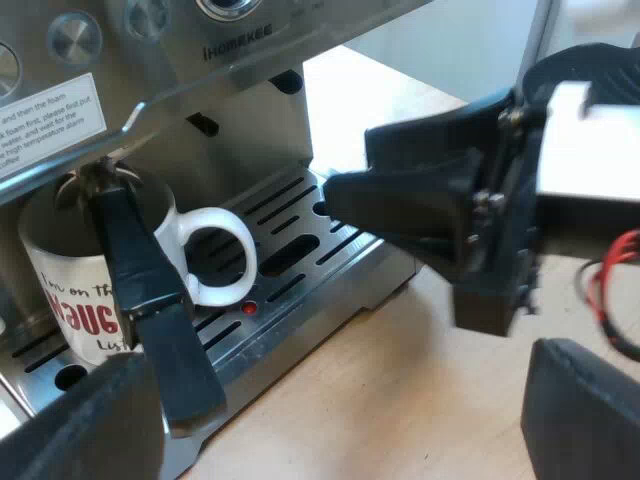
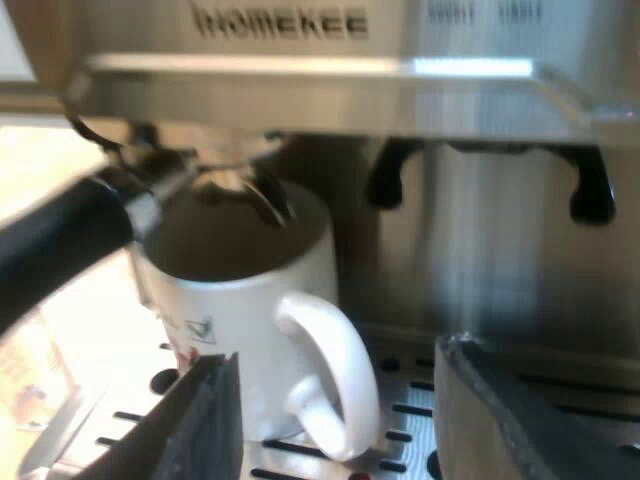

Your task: Place mug into machine

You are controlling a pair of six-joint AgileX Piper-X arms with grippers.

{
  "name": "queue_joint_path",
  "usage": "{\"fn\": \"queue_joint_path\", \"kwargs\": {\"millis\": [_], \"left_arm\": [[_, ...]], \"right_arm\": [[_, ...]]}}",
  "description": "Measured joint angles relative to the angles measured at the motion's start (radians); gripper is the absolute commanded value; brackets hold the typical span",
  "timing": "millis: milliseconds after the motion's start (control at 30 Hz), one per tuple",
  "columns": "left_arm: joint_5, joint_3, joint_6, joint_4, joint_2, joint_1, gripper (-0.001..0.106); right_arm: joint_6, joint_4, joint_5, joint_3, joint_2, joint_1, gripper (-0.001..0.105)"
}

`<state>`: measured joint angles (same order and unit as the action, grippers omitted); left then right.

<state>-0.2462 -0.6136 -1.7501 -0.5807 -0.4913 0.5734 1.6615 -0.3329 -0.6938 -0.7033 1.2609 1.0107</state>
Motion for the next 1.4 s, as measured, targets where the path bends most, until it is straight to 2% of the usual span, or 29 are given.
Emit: {"fn": "queue_joint_path", "kwargs": {"millis": [167,367,433,567,633,767,1133,1200,1400], "left_arm": [[0.0,-0.003,0.0,0.004,0.029,0.0,0.079],[0.0,-0.007,0.0,0.004,0.109,0.0,0.079],[0.0,-0.006,0.0,0.006,0.151,0.0,0.079],[0.0,-0.006,0.0,0.006,0.22,0.0,0.079],[0.0,-0.006,0.0,0.006,0.229,0.0,0.079],[0.0,-0.006,0.0,0.006,0.269,0.0,0.079],[0.0,-0.008,0.0,0.006,0.27,0.0,0.079],[0.0,-0.008,0.0,0.006,0.27,0.0,0.079],[0.0,-0.008,0.0,0.006,0.27,0.0,0.079]], "right_arm": [[0.081,0.047,0.0,0.0,-0.082,0.054,0.045],[0.106,0.067,0.0,0.0,-0.174,0.123,0.044],[0.105,0.067,0.0,0.0,-0.195,0.147,0.038],[0.106,0.067,-0.005,0.0,-0.223,0.192,0.009],[0.106,0.067,-0.005,0.0,-0.228,0.203,0.001],[0.108,0.067,-0.005,0.0,-0.229,0.209,0.0],[0.11,0.029,0.023,0.0,-0.223,0.163,0.0],[0.11,0.016,0.061,-0.019,-0.193,0.137,0.0],[0.11,0.013,0.079,-0.106,-0.071,0.131,0.0]]}}
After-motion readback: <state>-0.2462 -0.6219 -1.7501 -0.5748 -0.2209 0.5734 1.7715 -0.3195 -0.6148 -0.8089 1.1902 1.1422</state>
